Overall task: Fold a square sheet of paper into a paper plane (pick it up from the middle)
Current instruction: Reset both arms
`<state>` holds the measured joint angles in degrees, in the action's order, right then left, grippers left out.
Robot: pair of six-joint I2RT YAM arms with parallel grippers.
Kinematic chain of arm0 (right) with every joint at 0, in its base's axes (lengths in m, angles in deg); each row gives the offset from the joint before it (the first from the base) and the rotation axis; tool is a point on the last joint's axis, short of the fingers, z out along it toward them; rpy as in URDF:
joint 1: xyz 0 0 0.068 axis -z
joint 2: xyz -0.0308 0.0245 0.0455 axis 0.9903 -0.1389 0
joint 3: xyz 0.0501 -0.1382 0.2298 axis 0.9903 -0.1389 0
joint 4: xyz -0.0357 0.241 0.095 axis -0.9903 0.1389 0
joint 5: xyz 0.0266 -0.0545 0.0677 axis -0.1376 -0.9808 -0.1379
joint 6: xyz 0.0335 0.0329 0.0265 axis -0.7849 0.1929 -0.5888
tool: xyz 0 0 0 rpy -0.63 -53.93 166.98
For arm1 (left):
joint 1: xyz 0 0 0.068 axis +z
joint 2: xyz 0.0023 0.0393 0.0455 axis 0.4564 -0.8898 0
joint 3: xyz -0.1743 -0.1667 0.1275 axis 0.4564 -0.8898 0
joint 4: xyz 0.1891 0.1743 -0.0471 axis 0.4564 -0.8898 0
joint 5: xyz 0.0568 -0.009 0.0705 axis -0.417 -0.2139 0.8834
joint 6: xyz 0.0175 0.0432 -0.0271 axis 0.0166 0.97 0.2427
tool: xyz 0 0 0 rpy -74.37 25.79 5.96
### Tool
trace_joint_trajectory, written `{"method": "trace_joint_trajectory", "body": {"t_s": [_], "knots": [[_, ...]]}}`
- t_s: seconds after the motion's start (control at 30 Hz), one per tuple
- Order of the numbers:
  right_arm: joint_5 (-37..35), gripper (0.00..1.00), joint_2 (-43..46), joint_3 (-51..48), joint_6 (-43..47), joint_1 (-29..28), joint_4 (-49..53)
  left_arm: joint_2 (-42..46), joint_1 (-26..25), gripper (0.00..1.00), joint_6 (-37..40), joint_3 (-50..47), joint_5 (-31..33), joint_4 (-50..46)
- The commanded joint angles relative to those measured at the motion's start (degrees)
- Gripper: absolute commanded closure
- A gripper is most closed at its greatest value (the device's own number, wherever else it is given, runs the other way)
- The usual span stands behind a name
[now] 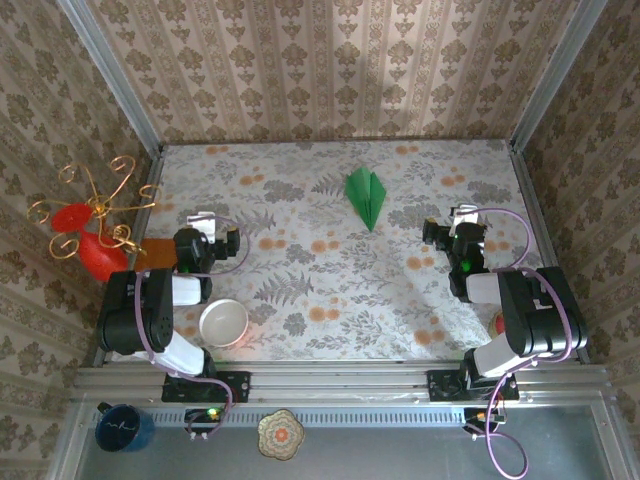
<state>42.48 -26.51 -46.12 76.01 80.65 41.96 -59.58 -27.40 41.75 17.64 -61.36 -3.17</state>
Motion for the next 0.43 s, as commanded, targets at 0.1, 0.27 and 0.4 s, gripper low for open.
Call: {"method": "trace_joint_trajectory", "body": {"t_s": [0.1,0.27,0.4], "knots": [[0.34,0.0,-0.6,0.22,1.02,-0.31,-1.87,-0.17,0.12,0.0,0.42,1.21,0.52,0.84],[0.33,0.0,-0.6,0.29,1.02,-0.31,-1.87,-0.22,0.12,0.0,0.53,1.47,0.6,0.36],[0.41,0.0,-0.45,-0.09,1.02,-0.32,-2.31,-0.18,0.08,0.0,0.43,1.29,0.54,0.71]]}}
